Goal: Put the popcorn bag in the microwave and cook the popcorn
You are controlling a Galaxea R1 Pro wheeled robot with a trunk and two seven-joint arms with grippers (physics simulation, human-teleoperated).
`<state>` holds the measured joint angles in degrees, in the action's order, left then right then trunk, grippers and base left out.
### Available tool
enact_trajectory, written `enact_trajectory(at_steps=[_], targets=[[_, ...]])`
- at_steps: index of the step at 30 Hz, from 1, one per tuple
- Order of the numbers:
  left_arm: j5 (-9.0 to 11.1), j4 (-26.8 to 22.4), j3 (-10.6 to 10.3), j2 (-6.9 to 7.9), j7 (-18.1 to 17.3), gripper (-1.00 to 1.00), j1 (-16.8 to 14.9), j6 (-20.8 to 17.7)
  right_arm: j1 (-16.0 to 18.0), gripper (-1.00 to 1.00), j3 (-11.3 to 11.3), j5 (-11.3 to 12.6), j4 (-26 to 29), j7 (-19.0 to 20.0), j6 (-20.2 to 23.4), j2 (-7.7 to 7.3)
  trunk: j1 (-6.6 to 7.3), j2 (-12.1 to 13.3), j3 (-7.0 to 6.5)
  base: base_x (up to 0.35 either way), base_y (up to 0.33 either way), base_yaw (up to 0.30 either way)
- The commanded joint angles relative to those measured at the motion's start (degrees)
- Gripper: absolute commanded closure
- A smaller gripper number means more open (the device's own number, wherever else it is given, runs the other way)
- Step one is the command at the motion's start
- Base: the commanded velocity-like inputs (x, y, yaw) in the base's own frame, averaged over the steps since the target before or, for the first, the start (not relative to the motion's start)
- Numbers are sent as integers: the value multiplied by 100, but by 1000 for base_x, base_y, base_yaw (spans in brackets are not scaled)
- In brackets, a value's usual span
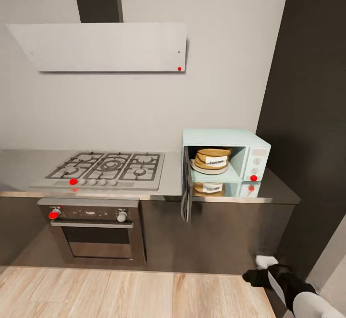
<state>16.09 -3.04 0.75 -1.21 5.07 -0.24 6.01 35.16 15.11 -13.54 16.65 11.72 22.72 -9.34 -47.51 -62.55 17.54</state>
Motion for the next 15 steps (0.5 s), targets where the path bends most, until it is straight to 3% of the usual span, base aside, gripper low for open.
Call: enact_trajectory(at_steps=[1, 2, 4, 9, 15], targets=[[17, 0, 1, -2, 13, -100, -3, 16, 9, -100, 37, -55, -715, -134, -517, 1, 0, -5, 6, 0, 0, 0], [17, 2, 0, -2, 12, -100, -3, 15, 9, -100, 32, -46, -1265, -246, -981, 6, 0, -5, 6, 0, 0, 0], [17, 4, 2, -4, 12, -100, -2, 15, -195, -100, 24, -37, -1703, -349, -1524, 51, 0, -5, 6, 0, 0, 0], [17, 5, 9, -10, 16, -100, 0, 15, -1518, -100, 18, -21, -1854, -411, -2039, 90, 0, -5, 6, 0, 0, 0], [-30, 5, -31, -5, 6, -100, 4, 8, -2399, -100, 43, 21, -1858, -433, -2577, 100, 0, -5, 6, 121, 0, 0]])
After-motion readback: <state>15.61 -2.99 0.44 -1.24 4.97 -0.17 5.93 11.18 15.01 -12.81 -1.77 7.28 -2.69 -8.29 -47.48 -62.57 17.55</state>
